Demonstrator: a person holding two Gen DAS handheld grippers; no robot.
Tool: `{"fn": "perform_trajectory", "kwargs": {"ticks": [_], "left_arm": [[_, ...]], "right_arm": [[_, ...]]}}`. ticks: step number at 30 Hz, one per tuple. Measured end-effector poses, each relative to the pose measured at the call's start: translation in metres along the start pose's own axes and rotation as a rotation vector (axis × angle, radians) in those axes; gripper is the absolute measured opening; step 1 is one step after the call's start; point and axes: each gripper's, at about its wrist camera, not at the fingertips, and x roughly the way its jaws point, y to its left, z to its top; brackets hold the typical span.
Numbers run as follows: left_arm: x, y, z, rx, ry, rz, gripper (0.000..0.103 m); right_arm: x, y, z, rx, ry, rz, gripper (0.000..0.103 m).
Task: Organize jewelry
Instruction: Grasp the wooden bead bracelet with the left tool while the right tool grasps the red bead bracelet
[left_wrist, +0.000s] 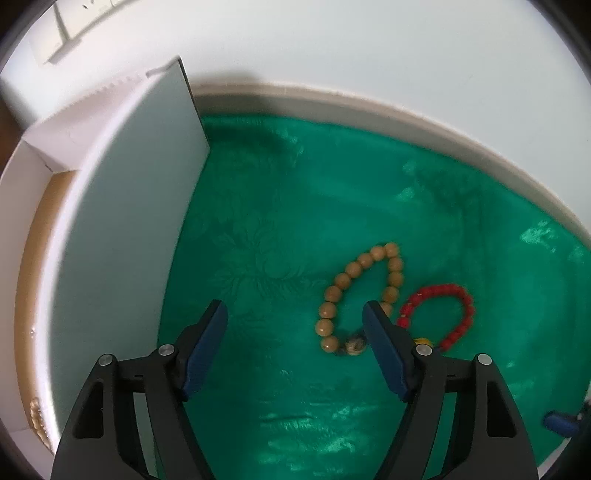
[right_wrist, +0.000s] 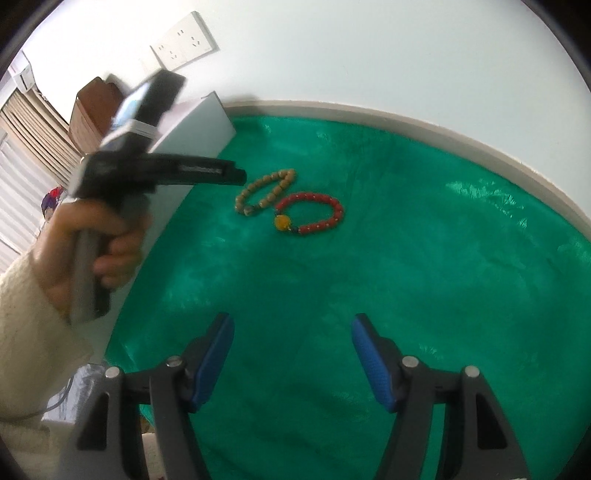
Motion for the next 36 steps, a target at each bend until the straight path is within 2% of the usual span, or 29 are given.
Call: {"fn": "perform_trajectory", "kwargs": {"ticks": [4, 5, 7, 8, 9, 10, 12, 15, 17, 19, 20, 26, 29, 30, 33, 36], "left_arm": [[0.015, -0.007, -0.007, 0.025, 0.023, 0.009, 0.075], [0.019, -0.009, -0.009, 0.034, 0.032, 0.010, 0.066], [0.018, -0.014, -0.015, 0.052, 0.006, 0.009, 0.057], [0.016, -0.017, -0.018, 0.069, -0.008, -0.006, 0.044], [0.015, -0.020, -0.019, 0.084, -0.015, -0.013, 0.020], [0.013, -0.023, -0.021, 0.105, -0.016, -0.024, 0.011], [0.010, -0.025, -0.023, 0.115, -0.020, -0.017, 0.009], [0.000, -0.017, -0.028, 0.071, -0.038, -0.058, 0.009], [-0.013, -0.007, -0.033, 0.021, -0.055, -0.098, 0.009], [-0.023, 0.005, -0.034, -0.015, -0.070, -0.127, 0.009], [-0.030, 0.011, -0.037, -0.035, -0.078, -0.141, 0.009], [-0.052, 0.028, -0.036, -0.087, -0.095, -0.178, 0.009], [-0.060, 0.031, -0.035, -0.093, -0.105, -0.187, 0.009], [-0.065, 0.031, -0.037, -0.091, -0.110, -0.186, 0.009], [-0.073, 0.029, -0.030, -0.089, -0.113, -0.184, 0.009], [-0.085, 0.030, -0.033, -0.085, -0.127, -0.183, 0.009]], "right_arm": [[0.002, -0.010, 0.000, 0.022, -0.003, -0.007, 0.068], [0.001, -0.013, 0.001, 0.023, -0.005, -0.010, 0.068], [0.001, -0.017, 0.004, 0.025, -0.009, -0.011, 0.068], [0.002, -0.019, 0.006, 0.025, -0.011, -0.011, 0.068], [0.003, -0.021, 0.008, 0.022, -0.013, -0.011, 0.068], [0.004, -0.022, 0.012, 0.014, -0.016, -0.010, 0.068], [0.011, -0.021, 0.021, -0.021, -0.026, -0.005, 0.068], [0.031, -0.015, 0.042, -0.094, -0.018, 0.034, 0.068], [0.050, -0.007, 0.057, -0.129, 0.018, 0.095, 0.060], [0.067, 0.003, 0.069, -0.168, 0.038, 0.119, 0.049], [0.076, 0.008, 0.075, -0.188, 0.047, 0.124, 0.048], [0.129, 0.038, 0.084, -0.305, 0.128, 0.045, 0.043], [0.132, 0.056, 0.078, -0.400, 0.120, -0.058, 0.031], [0.133, 0.059, 0.077, -0.402, 0.130, -0.070, 0.017], [0.127, 0.058, 0.078, -0.343, 0.135, -0.049, 0.017], [0.105, 0.052, 0.079, -0.255, 0.096, 0.011, 0.017]]}}
